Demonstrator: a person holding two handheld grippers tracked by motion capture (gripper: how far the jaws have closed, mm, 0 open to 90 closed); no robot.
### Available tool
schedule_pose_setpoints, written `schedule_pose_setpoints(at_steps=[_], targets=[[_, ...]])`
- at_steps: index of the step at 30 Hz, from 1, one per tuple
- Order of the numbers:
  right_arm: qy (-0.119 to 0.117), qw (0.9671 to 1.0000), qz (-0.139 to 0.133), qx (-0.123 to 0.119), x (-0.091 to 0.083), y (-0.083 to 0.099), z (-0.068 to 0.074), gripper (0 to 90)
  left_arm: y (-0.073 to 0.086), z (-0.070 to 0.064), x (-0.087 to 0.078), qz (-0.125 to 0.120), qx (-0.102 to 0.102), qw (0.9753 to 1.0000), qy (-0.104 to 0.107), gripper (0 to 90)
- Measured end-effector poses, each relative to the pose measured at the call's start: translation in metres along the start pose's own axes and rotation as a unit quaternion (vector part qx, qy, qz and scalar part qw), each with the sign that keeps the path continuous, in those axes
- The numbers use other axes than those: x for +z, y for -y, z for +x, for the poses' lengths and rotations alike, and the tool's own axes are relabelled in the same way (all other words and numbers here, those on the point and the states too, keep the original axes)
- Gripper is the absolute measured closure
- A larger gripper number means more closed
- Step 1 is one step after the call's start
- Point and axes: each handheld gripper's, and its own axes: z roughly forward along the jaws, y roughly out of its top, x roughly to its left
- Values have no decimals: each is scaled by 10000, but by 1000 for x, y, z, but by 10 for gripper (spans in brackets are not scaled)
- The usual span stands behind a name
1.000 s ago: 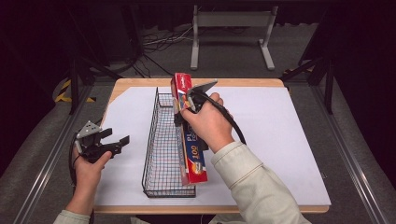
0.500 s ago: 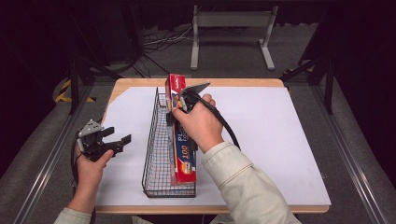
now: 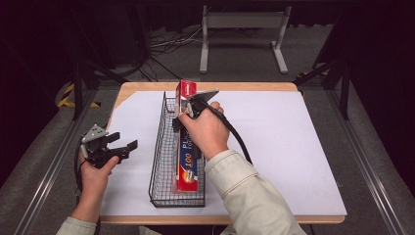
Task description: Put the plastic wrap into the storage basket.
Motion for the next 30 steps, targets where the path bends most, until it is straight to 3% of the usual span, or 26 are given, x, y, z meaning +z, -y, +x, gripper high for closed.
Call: schedule_pose_setpoints(at_steps=[6,15,30], targets=[[137,9998,32,131,12,1,-5,387,0,1,1,28,4,10000,20,188],[390,9990,144,140,27,6,-12,386,4,3,3,54,-53,10000,-1,188],[719,9968,314,120,45,13,-8,384,2,0,3,40,-28,10000,41,188]])
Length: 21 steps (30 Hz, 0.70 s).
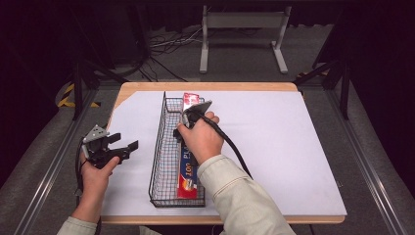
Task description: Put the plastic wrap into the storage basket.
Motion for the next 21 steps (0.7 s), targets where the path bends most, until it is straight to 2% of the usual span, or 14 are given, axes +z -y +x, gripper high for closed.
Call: schedule_pose_setpoints(at_steps=[7,21], targets=[[127,9998,155,50,9,-1,0,381,0,1,0,6,-28,10000,-1,188],[276,9992,292,78,16,-3,3,381,1,1,2,52,-24,10000,16,188]])
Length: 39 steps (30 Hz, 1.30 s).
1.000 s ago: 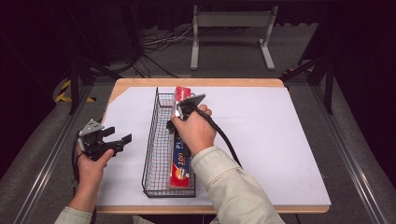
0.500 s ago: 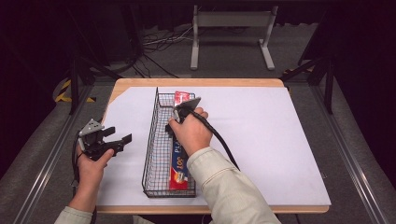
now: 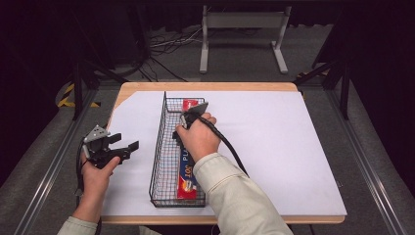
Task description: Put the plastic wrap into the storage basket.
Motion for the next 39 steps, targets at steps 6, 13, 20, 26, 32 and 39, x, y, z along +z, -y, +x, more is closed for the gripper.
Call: schedule_pose_setpoints(at_steps=[6,13,20,26,32,39], targets=[[84,10000,51,1,2,-1,2,380,0,0,-1,-27,-20,10000,-14,188],[181,9998,118,-4,5,-4,5,380,1,0,-1,14,-10,10000,-12,188],[229,9996,156,-29,8,-5,7,380,1,2,-1,-10,-42,10000,0,188],[350,9992,171,-63,10,-5,9,379,1,1,-1,-12,-13,10000,-7,188],[312,9994,146,-90,10,-5,9,370,1,1,-1,-6,-31,10000,-9,188],[171,9998,-74,-92,1,-9,5,299,1,1,1,26,-1,10000,1,188]])
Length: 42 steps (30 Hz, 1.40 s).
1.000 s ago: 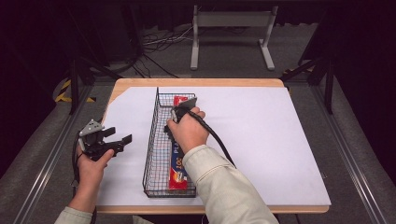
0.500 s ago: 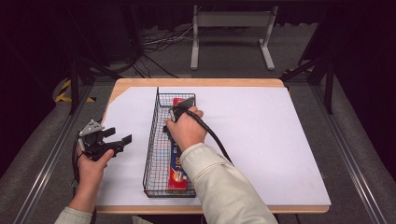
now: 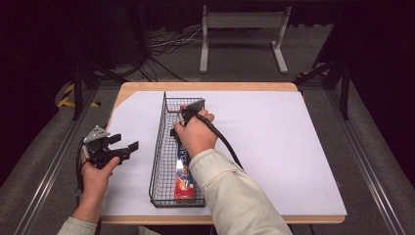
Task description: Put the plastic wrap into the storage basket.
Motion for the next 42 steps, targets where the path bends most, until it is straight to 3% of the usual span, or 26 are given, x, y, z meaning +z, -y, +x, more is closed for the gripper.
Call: schedule_pose_setpoints(at_steps=[7,8,11,17,19,22,25,30,33,37,42], targets=[[-82,9998,-170,-104,-8,0,-2,283,-1,0,1,-23,-6,10000,-1,188],[-216,9990,-359,-148,-13,-1,-1,265,-1,0,1,-4,4,10000,-10,188],[-344,9979,-511,-197,-20,-1,-1,264,-1,0,2,-13,27,10000,-79,188],[-457,9953,-812,-261,-30,-1,-1,265,0,-1,2,19,79,9999,-88,188],[-529,9929,-998,-367,-34,0,-2,264,1,-1,1,16,69,9999,-95,188],[-764,9866,-1321,-581,-40,1,-5,257,2,0,-1,12,50,9999,-138,188],[-875,9826,-1518,-610,-45,2,-12,257,5,1,-3,43,128,9996,-265,188],[-980,9788,-1678,-641,-51,5,-23,257,7,0,-3,88,126,9995,-274,188],[-1088,9742,-1851,-701,-59,6,-29,257,7,0,-2,79,155,9995,-275,188],[-1169,9715,-1927,-731,-66,7,-34,257,6,-1,1,119,175,9995,-237,188],[-1289,9657,-2040,-959,-72,11,-36,257,5,-3,4,173,201,9995,-180,187]])
